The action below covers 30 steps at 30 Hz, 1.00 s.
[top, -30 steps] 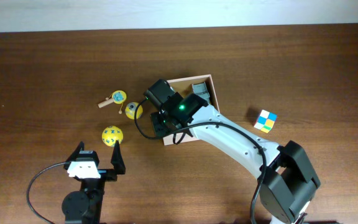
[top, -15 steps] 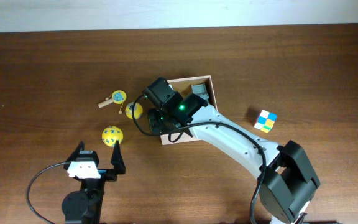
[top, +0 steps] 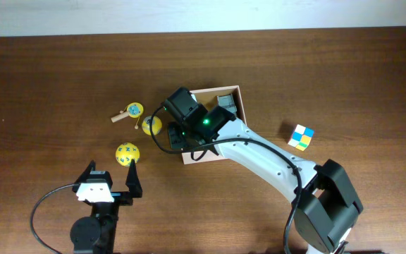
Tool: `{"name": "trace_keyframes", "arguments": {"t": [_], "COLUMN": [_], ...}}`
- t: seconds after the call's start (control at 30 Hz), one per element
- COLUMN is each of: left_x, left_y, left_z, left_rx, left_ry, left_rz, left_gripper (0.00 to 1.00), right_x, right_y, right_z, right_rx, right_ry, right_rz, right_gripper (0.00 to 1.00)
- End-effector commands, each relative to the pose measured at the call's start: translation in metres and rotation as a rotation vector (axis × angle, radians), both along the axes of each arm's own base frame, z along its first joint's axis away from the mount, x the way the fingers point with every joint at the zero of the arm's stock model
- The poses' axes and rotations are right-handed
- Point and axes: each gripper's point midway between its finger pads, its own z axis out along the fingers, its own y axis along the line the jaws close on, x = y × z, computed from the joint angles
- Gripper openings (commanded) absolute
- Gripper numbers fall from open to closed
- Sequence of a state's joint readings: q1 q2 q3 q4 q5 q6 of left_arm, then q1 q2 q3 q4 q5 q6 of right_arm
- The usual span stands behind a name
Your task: Pack container
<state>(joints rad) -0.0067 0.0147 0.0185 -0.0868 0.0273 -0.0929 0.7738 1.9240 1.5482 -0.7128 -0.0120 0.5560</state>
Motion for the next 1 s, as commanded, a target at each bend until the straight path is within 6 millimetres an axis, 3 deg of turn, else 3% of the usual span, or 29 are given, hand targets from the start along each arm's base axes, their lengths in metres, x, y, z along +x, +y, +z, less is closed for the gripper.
{"name": "trace_keyframes", "arguments": {"t": [0.0,0.17,0.53,0.7,0.97], "left_x": [0.0,0.0,0.0,0.0,0.0], "left_y": [-0.001,-0.001,-0.001,-0.001,-0.001], "left_z": [-0.001,-0.001,-0.001,-0.001,-0.001], "left_rx": [0.018,0.018,0.018,0.018,0.018], "left_ry": [-0.003,-0.003,-0.003,-0.003,-0.003], "left_rz": [-0.007,-0.007,-0.008,-0.008,-0.007], "left_gripper": [0.99,0.99,0.99,0.99,0.99], "right_x": [0.007,0.015,0.003,-0.008,-0.016], "right_y": [-0.002,-0.018,-0.028,-0.02,-0.008], "right_z": [-0.002,-0.004,-0.018,-0.032,-0.036], "right_rx": [-0.03,-0.061,-0.101,-0.125,-0.116], "right_ry": [-0.028,-0.03,0.03,0.057,0.061], "right_rz": [0.007,-0.062,-0.078,-0.048,-0.038], "right_gripper": [0.04,0.04,0.04,0.04,0.04]}}
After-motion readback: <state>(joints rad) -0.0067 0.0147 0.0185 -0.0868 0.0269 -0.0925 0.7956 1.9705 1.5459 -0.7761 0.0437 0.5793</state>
